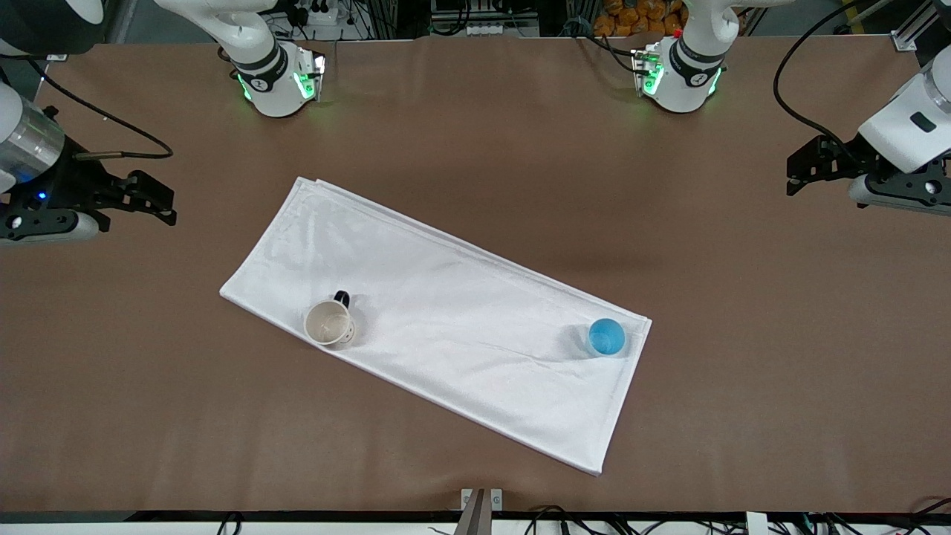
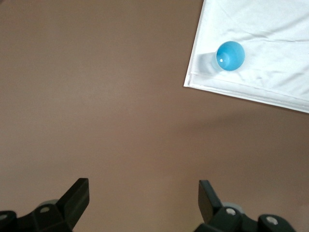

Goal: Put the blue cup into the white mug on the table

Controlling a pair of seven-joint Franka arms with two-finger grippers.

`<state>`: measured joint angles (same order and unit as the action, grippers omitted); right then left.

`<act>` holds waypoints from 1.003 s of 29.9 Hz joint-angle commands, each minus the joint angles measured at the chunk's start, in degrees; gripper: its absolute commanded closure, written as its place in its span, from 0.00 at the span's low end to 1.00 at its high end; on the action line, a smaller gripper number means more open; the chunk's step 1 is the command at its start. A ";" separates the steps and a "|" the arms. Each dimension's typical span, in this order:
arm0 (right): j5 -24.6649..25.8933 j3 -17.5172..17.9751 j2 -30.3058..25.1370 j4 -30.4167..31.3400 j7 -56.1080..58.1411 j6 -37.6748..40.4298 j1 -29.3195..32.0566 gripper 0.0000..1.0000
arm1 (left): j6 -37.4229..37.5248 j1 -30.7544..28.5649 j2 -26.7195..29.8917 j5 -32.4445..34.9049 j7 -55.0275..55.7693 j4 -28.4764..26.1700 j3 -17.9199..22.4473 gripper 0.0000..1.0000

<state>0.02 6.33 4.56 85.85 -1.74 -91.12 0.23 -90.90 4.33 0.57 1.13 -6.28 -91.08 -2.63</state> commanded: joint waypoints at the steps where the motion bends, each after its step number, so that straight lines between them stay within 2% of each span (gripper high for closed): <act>1: -1.43 -0.18 -0.87 0.46 1.04 0.60 0.74 0.00 | 1.07 0.06 -0.40 0.01 -1.10 0.91 -0.01 0.00; 16: -1.43 -0.27 -0.87 0.55 0.77 1.48 0.12 0.00 | 0.37 1.12 -5.31 0.36 2.67 1.70 -0.01 0.00; 21: -1.43 -0.27 -0.87 0.55 0.77 1.39 0.12 0.00 | -2.70 2.08 -9.44 -0.08 6.80 3.45 -0.10 0.00; 30: -1.43 -0.18 -0.95 1.17 0.77 0.95 -0.14 0.00 | -13.33 5.42 -18.14 -1.22 15.94 4.42 -0.10 0.00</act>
<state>-0.72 6.06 4.56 85.90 -1.65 -90.06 0.15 -100.33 7.82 -12.07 1.04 4.45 -89.67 -2.85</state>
